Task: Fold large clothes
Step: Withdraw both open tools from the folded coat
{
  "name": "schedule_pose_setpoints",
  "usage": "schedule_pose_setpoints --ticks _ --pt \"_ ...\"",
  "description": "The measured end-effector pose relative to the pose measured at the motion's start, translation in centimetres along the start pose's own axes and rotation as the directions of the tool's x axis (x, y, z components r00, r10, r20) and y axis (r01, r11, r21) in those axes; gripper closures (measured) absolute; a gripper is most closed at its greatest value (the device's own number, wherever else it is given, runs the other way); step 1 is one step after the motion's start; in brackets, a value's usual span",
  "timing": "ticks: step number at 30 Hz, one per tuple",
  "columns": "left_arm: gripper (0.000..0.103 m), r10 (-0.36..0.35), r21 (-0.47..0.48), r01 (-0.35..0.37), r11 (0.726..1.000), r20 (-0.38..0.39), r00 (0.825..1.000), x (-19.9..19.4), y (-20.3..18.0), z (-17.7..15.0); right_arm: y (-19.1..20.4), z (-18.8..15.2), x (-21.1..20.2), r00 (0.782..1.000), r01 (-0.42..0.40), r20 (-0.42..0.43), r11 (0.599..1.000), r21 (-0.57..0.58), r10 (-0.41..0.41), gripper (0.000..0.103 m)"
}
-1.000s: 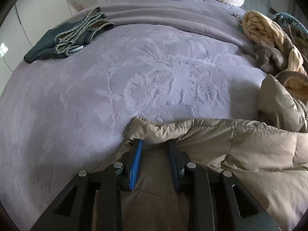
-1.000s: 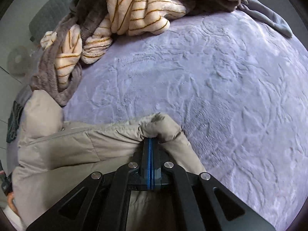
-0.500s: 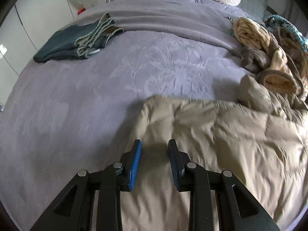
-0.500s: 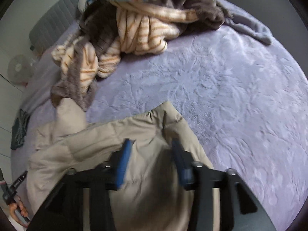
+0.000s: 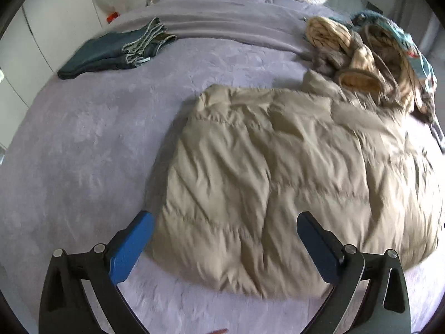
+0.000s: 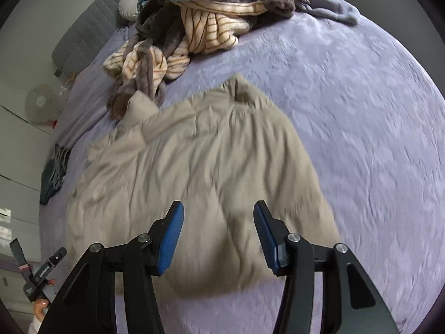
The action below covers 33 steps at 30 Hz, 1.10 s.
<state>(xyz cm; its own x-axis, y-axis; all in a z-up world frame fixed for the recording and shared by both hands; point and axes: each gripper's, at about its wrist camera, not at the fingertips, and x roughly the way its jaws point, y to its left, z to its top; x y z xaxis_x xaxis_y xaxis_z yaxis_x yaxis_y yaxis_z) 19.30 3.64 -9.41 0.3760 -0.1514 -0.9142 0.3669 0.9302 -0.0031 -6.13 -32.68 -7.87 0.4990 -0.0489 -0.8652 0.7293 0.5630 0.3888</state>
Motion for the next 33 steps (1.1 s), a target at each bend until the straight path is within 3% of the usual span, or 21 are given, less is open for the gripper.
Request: schedule_pose_setpoints --ticks 4,8,15,18,21,27,31,33 --pt "0.000 -0.021 -0.011 0.021 1.000 -0.036 0.999 -1.0 -0.3 -1.5 -0.2 -2.5 -0.9 1.000 -0.009 -0.028 1.000 0.014 0.009 0.046" --pt "0.000 -0.043 -0.042 0.041 0.998 -0.071 0.997 -1.4 -0.4 -2.8 -0.5 -4.6 -1.2 0.998 -0.019 -0.061 1.000 0.025 0.021 0.036" --pt "0.000 -0.022 -0.021 0.019 1.000 -0.116 0.993 -1.1 -1.0 -5.4 -1.7 -8.4 -1.0 0.993 -0.038 -0.107 0.998 0.058 0.044 0.024" --pt "0.000 0.039 -0.005 -0.040 0.999 -0.126 0.991 -0.5 -1.1 -6.7 -2.3 -9.6 -0.4 0.991 -0.043 -0.124 0.996 0.080 0.053 0.024" --pt "0.000 0.051 0.016 -0.049 0.999 -0.138 0.989 0.1 -1.2 -7.7 -2.7 -10.7 0.2 0.988 -0.062 -0.138 0.993 0.097 0.075 0.019" --pt "0.000 -0.069 -0.007 0.069 0.998 -0.178 0.982 1.1 -1.2 -9.1 -3.1 -12.2 1.3 0.982 -0.093 -0.151 0.989 0.114 0.110 0.016" --pt "0.000 -0.143 -0.074 0.132 0.988 -0.160 0.977 1.2 -0.5 -9.5 -3.1 -12.6 2.0 0.978 -0.127 -0.149 0.982 0.137 0.148 0.000" --pt "0.000 -0.178 -0.112 0.163 0.980 -0.149 0.973 1.3 -0.1 -9.7 -3.2 -12.6 2.1 0.972 -0.156 -0.149 0.975 0.157 0.179 0.000"
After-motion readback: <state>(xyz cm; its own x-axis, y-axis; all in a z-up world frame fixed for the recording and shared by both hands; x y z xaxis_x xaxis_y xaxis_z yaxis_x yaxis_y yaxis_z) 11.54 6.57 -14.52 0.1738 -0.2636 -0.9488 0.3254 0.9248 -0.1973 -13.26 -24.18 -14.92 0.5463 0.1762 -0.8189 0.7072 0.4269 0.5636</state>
